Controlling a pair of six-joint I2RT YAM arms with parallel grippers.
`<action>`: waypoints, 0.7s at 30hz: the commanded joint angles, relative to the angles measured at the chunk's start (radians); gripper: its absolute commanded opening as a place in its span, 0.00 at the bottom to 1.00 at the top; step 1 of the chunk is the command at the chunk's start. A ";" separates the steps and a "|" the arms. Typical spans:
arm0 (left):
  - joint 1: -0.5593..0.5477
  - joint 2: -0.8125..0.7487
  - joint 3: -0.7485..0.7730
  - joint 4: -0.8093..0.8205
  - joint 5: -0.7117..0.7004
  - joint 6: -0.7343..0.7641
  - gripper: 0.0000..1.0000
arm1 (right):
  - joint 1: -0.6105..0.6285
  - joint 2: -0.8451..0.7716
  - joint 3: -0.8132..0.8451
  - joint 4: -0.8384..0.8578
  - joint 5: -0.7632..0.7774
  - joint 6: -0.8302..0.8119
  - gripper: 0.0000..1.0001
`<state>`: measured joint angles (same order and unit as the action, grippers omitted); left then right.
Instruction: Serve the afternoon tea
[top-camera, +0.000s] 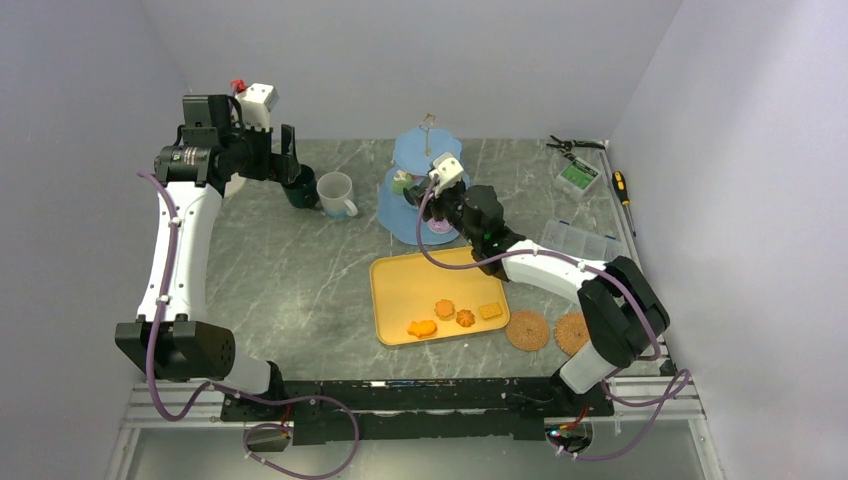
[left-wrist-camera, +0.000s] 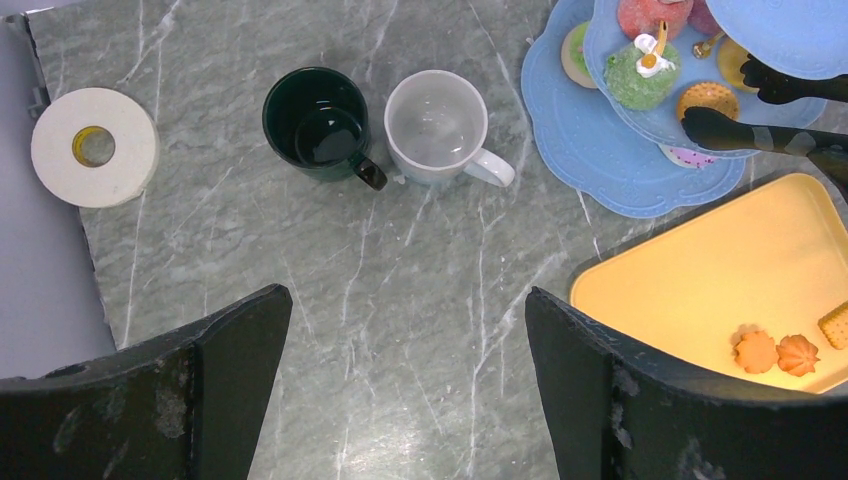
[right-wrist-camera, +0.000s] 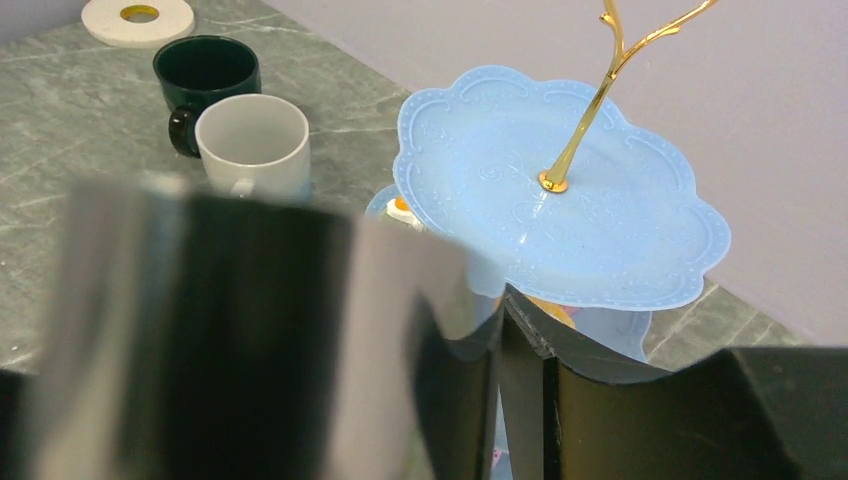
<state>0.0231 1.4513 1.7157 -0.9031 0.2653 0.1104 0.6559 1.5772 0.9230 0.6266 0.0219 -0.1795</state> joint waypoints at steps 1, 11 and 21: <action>0.005 -0.014 0.039 0.010 0.031 -0.006 0.93 | -0.004 -0.048 0.003 0.084 0.005 0.003 0.60; 0.005 -0.022 0.036 0.000 0.052 -0.001 0.93 | 0.015 -0.331 -0.141 -0.094 -0.169 0.046 0.61; 0.006 -0.027 0.035 -0.017 0.058 0.029 0.93 | 0.147 -0.524 -0.250 -0.301 -0.197 0.081 0.60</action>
<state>0.0242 1.4513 1.7164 -0.9092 0.2951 0.1169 0.7391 1.0969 0.7132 0.3927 -0.1757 -0.1249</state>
